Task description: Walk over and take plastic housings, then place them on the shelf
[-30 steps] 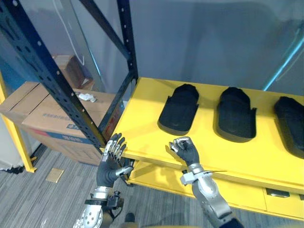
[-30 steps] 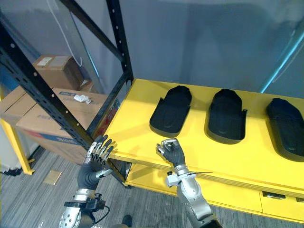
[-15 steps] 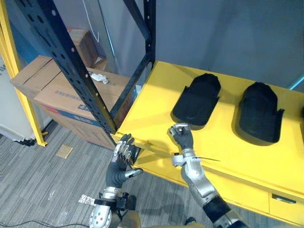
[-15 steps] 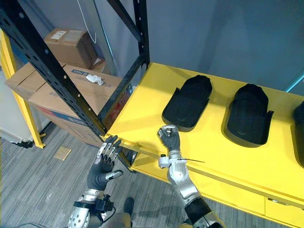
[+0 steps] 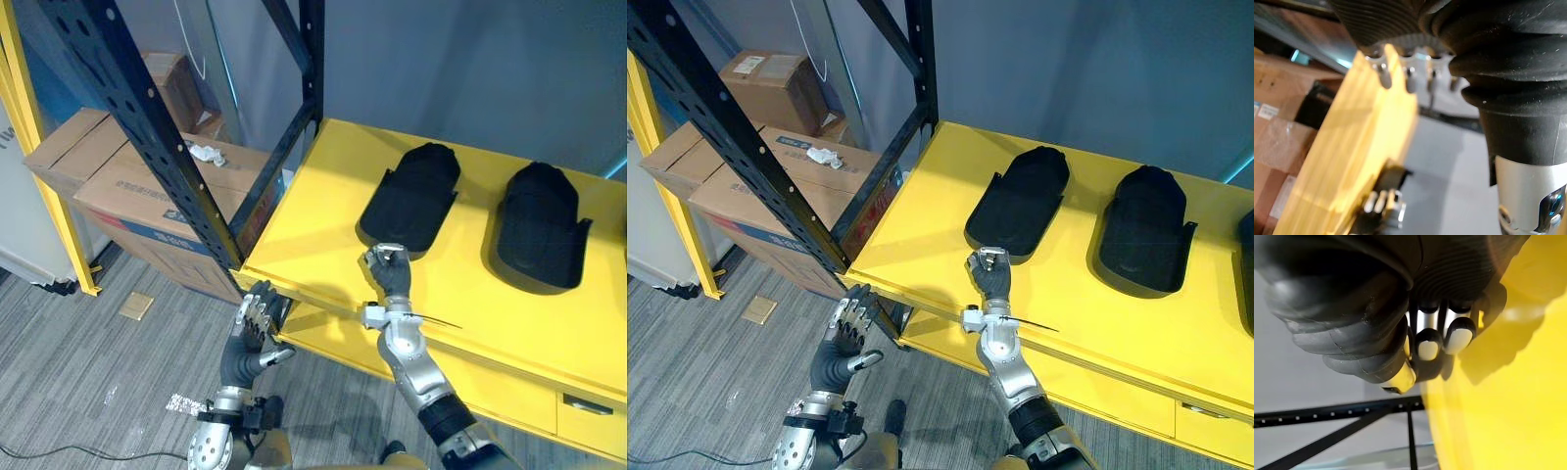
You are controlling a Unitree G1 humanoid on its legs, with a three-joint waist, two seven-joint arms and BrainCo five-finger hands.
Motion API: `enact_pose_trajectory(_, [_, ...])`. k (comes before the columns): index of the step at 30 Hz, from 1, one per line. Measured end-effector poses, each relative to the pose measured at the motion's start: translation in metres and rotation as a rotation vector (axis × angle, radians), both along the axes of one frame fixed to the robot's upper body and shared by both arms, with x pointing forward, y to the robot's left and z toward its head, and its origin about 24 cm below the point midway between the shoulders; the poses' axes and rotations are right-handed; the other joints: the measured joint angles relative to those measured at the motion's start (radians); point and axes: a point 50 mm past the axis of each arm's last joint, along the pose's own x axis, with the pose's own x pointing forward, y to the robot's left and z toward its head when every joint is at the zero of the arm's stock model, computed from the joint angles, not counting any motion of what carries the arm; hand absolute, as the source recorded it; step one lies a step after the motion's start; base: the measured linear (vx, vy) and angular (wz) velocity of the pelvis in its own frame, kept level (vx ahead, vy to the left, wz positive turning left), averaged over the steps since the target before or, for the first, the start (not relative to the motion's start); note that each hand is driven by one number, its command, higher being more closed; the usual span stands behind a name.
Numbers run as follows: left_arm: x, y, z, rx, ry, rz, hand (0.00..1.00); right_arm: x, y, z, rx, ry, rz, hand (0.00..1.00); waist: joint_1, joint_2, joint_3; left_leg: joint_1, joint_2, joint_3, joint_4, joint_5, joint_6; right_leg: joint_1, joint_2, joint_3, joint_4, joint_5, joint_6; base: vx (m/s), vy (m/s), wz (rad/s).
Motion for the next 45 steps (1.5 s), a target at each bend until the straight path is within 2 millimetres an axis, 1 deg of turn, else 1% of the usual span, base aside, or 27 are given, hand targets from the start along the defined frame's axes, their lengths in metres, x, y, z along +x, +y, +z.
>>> enact_pose_trajectory(5, [-0.001, -0.004, -0.001, -0.011, 0.011, 0.002, 0.00, 0.000, -0.002, 0.001, -0.012, -0.003, -0.038, 1.00, 0.001, 0.000, 0.008, 0.004, 0.000, 0.000, 0.002, 0.000, 0.000, 0.004, -0.001, 0.001, 0.002, 0.000, 0.000, 0.00, 0.000, 0.00])
enact_pose_trajectory(7, [-0.001, -0.004, -0.001, -0.013, 0.013, 0.003, 0.00, 0.003, -0.005, 0.004, -0.009, -0.013, -0.057, 1.00, 0.001, 0.001, 0.027, 0.011, 0.000, 0.000, 0.004, 0.000, 0.000, 0.010, -0.001, 0.001, 0.004, 0.000, 0.000, -0.02, -0.002, 0.00])
enact_pose_trajectory(11, [-0.001, -0.006, -0.003, -0.016, 0.022, 0.000, 0.00, 0.012, -0.014, 0.008, -0.005, -0.017, -0.112, 1.00, 0.001, 0.001, 0.029, 0.008, 0.000, 0.000, 0.003, 0.000, 0.001, 0.004, -0.003, 0.000, 0.009, 0.000, 0.000, -0.02, -0.003, 0.00])
enact_pose_trajectory(16, [-0.002, -0.006, -0.006, -0.016, 0.041, 0.010, 0.00, 0.018, -0.020, 0.016, -0.002, -0.039, -0.135, 1.00, 0.001, 0.002, 0.029, 0.001, -0.002, -0.002, 0.004, 0.003, 0.001, 0.000, -0.004, -0.002, 0.010, 0.000, 0.000, 0.00, 0.000, 0.00])
enact_pose_trajectory(26, [-0.002, -0.006, -0.007, -0.022, 0.048, 0.030, 0.00, 0.019, -0.024, 0.017, -0.007, -0.042, -0.162, 1.00, -0.001, 0.002, 0.030, 0.000, -0.004, -0.003, 0.006, 0.003, 0.001, 0.000, -0.007, -0.003, 0.011, -0.001, 0.001, 0.00, 0.000, 0.00])
enact_pose_trajectory(27, [-0.002, -0.006, -0.007, -0.023, 0.048, 0.030, 0.00, 0.019, -0.023, 0.019, -0.005, -0.051, -0.155, 1.00, -0.001, 0.002, 0.033, 0.000, -0.003, -0.002, 0.007, 0.003, 0.001, 0.000, -0.007, -0.003, 0.011, -0.001, 0.001, 0.00, 0.000, 0.00])
enact_pose_trajectory(29, [-0.001, -0.006, -0.006, -0.024, 0.041, 0.030, 0.00, 0.016, -0.021, 0.030, 0.011, -0.101, -0.131, 1.00, -0.003, 0.003, 0.049, 0.001, -0.003, 0.000, 0.008, 0.003, 0.002, -0.001, -0.007, 0.000, 0.011, -0.001, 0.001, 0.00, 0.000, -0.02])
enact_pose_trajectory(31, [0.000, -0.006, -0.005, -0.025, 0.035, 0.030, 0.00, -0.001, -0.018, 0.056, 0.044, -0.243, -0.071, 1.00, -0.004, -0.001, 0.054, 0.002, -0.001, 0.008, -0.006, 0.005, 0.002, -0.012, -0.006, 0.005, 0.008, -0.001, 0.001, 0.00, -0.003, -0.06])
enact_pose_trajectory(32, [0.000, -0.006, -0.004, -0.025, 0.031, 0.030, 0.00, -0.007, -0.017, 0.064, 0.049, -0.288, -0.056, 1.00, -0.005, -0.003, 0.054, 0.002, 0.000, 0.014, -0.009, 0.005, 0.002, -0.016, -0.005, 0.008, 0.007, 0.000, 0.001, 0.02, -0.007, -0.18])
enact_pose_trajectory(33, [0.001, -0.006, -0.004, -0.030, 0.028, 0.036, 0.00, -0.021, -0.016, 0.078, 0.059, -0.376, -0.030, 1.00, -0.006, -0.008, 0.055, 0.015, 0.002, 0.029, -0.024, 0.008, 0.002, -0.018, -0.003, 0.021, 0.001, 0.004, 0.006, 0.04, -0.006, -0.22])
enact_pose_trajectory(34, [0.001, -0.006, -0.004, -0.033, 0.028, 0.041, 0.00, -0.029, -0.016, 0.084, 0.061, -0.420, -0.025, 1.00, -0.009, -0.012, 0.053, 0.019, 0.002, 0.035, -0.026, 0.008, 0.002, -0.018, -0.002, 0.031, -0.002, 0.006, 0.009, 0.07, -0.009, -0.36])
enact_pose_trajectory(36, [0.001, -0.004, -0.006, -0.035, 0.046, 0.083, 0.00, -0.052, -0.025, 0.102, 0.049, -0.541, -0.043, 1.00, -0.033, -0.035, 0.043, 0.047, 0.004, 0.078, -0.037, 0.007, 0.001, -0.018, -0.003, 0.067, -0.006, 0.009, 0.012, 0.08, -0.002, -0.41])
enact_pose_trajectory(37, [0.002, -0.003, -0.007, -0.032, 0.056, 0.100, 0.00, -0.058, -0.030, 0.105, 0.044, -0.565, -0.064, 1.00, -0.043, -0.041, 0.039, 0.051, 0.004, 0.087, -0.037, 0.006, 0.000, -0.018, -0.003, 0.073, -0.007, 0.010, 0.012, 0.06, -0.001, -0.36])
enact_pose_trajectory(38, [0.003, 0.000, -0.011, -0.021, 0.082, 0.147, 0.00, -0.067, -0.043, 0.109, 0.032, -0.596, -0.128, 1.00, -0.058, -0.053, 0.032, 0.062, 0.006, 0.107, -0.038, 0.003, 0.000, -0.018, -0.001, 0.088, -0.007, 0.010, 0.013, 0.04, -0.005, -0.43])
enact_pose_trajectory(39, [0.005, 0.003, -0.014, 0.005, 0.100, 0.204, 0.00, -0.077, -0.059, 0.110, 0.016, -0.614, -0.215, 1.00, -0.059, -0.062, 0.026, 0.080, 0.012, 0.133, -0.038, -0.004, -0.005, -0.018, 0.004, 0.112, -0.007, 0.011, 0.012, 0.03, -0.007, -0.49])
enact_pose_trajectory(40, [0.006, 0.006, -0.017, 0.021, 0.111, 0.236, 0.00, -0.082, -0.068, 0.109, 0.005, -0.617, -0.271, 1.00, -0.060, -0.065, 0.021, 0.088, 0.014, 0.144, -0.038, -0.010, -0.006, -0.018, 0.005, 0.122, -0.008, 0.011, 0.012, 0.02, -0.010, -0.57])
enact_pose_trajectory(41, [0.008, 0.015, -0.023, 0.061, 0.139, 0.311, 0.00, -0.094, -0.091, 0.106, -0.024, -0.602, -0.407, 1.00, -0.065, -0.068, 0.007, 0.102, 0.018, 0.169, -0.038, -0.020, -0.005, -0.019, 0.008, 0.142, -0.010, 0.013, 0.012, 0.00, -0.005, -0.41])
enact_pose_trajectory(42, [0.007, 0.020, -0.028, 0.079, 0.160, 0.350, 0.00, -0.099, -0.099, 0.102, -0.043, -0.586, -0.467, 1.00, -0.072, -0.070, -0.002, 0.106, 0.018, 0.176, -0.038, -0.022, -0.005, -0.019, 0.009, 0.149, -0.014, 0.015, 0.012, -0.01, -0.002, -0.36])
enact_pose_trajectory(43, [0.005, 0.029, -0.033, 0.117, 0.178, 0.413, 0.00, -0.106, -0.113, 0.096, -0.071, -0.557, -0.559, 1.00, -0.084, -0.071, -0.016, 0.110, 0.018, 0.186, -0.038, -0.026, -0.004, -0.019, 0.010, 0.158, -0.020, 0.020, 0.012, -0.01, 0.009, -0.31])
enact_pose_trajectory(44, [0.002, 0.039, -0.040, 0.140, 0.213, 0.482, 0.00, -0.115, -0.126, 0.090, -0.092, -0.523, -0.649, 1.00, -0.089, -0.069, -0.025, 0.118, 0.018, 0.200, -0.039, -0.031, -0.005, -0.020, 0.011, 0.173, -0.026, 0.024, 0.012, -0.02, 0.013, -0.37])
enact_pose_trajectory(45, [-0.004, 0.054, -0.048, 0.185, 0.249, 0.604, 0.00, -0.129, -0.146, 0.077, -0.117, -0.455, -0.789, 1.00, -0.108, -0.069, -0.048, 0.120, 0.020, 0.220, -0.039, -0.035, -0.005, -0.022, 0.013, 0.186, -0.037, 0.031, 0.014, -0.02, 0.015, -0.45])
